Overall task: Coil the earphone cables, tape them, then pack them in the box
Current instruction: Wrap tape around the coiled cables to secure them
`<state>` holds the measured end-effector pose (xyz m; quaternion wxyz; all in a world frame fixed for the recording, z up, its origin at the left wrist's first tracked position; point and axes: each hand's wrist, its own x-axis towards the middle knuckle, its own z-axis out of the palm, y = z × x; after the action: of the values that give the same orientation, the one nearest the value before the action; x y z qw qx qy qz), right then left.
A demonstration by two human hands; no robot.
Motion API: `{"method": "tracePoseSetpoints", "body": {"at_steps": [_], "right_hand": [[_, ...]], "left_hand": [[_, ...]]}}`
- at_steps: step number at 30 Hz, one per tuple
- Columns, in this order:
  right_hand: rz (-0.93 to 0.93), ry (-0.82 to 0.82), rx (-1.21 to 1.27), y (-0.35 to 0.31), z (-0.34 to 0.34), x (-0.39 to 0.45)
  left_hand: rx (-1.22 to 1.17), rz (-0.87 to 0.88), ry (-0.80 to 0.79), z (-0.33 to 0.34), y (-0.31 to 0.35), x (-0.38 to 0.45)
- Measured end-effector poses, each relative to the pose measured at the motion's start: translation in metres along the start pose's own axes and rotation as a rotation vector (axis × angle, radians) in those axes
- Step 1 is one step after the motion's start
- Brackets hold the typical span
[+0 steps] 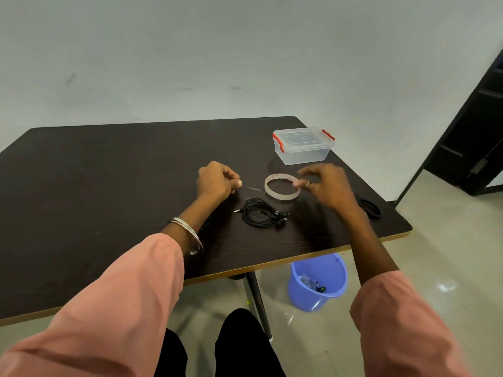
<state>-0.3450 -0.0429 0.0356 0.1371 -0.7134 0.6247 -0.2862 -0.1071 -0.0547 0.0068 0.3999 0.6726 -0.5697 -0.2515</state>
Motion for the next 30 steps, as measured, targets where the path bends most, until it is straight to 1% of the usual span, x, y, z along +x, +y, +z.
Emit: {"method": "tracePoseSetpoints", "body": {"at_steps": [1, 2, 3, 5, 7, 10, 17, 19, 24, 26, 27, 29, 30], "right_hand": [[0.069, 0.078, -0.043, 0.005, -0.008, -0.003], [0.152, 0.124, -0.150, 0.012, -0.014, -0.005], [0.246, 0.121, -0.292, 0.017, -0.021, -0.010], [0.390, 0.031, -0.496, 0.027, -0.029, -0.021], [0.432, -0.044, -0.523, 0.034, -0.030, -0.029], [0.408, -0.064, -0.518, 0.032, -0.033, -0.035], [0.354, -0.026, -0.497, 0.015, -0.036, -0.037], [0.351, 0.002, -0.474, 0.012, -0.035, -0.039], [0.271, 0.083, -0.450, -0.006, -0.048, -0.041], [0.230, 0.060, -0.362, -0.018, -0.058, -0.041], [0.196, 0.021, -0.281, -0.024, -0.062, -0.042], [0.084, -0.064, -0.137, -0.032, -0.065, -0.044], [0.029, -0.107, -0.113, -0.035, -0.065, -0.045]], "left_hand": [[0.018, 0.013, -0.001, 0.000, 0.000, 0.000], [0.031, 0.025, 0.001, -0.001, 0.000, 0.000], [0.040, 0.037, 0.003, -0.001, 0.000, 0.000], [0.049, 0.050, 0.000, -0.002, 0.000, 0.001], [0.053, 0.053, 0.001, -0.003, -0.001, 0.002], [0.059, 0.069, -0.001, -0.003, -0.001, 0.002], [0.126, 0.144, -0.023, -0.003, 0.004, 0.000], [0.125, 0.159, -0.023, -0.002, 0.004, 0.000], [0.116, 0.186, -0.026, -0.004, 0.001, 0.001], [0.108, 0.196, -0.020, -0.005, 0.000, 0.003], [0.108, 0.202, -0.018, -0.005, 0.000, 0.003], [0.114, 0.218, -0.008, -0.006, 0.001, 0.003], [0.117, 0.230, 0.000, -0.006, 0.001, 0.003]]}}
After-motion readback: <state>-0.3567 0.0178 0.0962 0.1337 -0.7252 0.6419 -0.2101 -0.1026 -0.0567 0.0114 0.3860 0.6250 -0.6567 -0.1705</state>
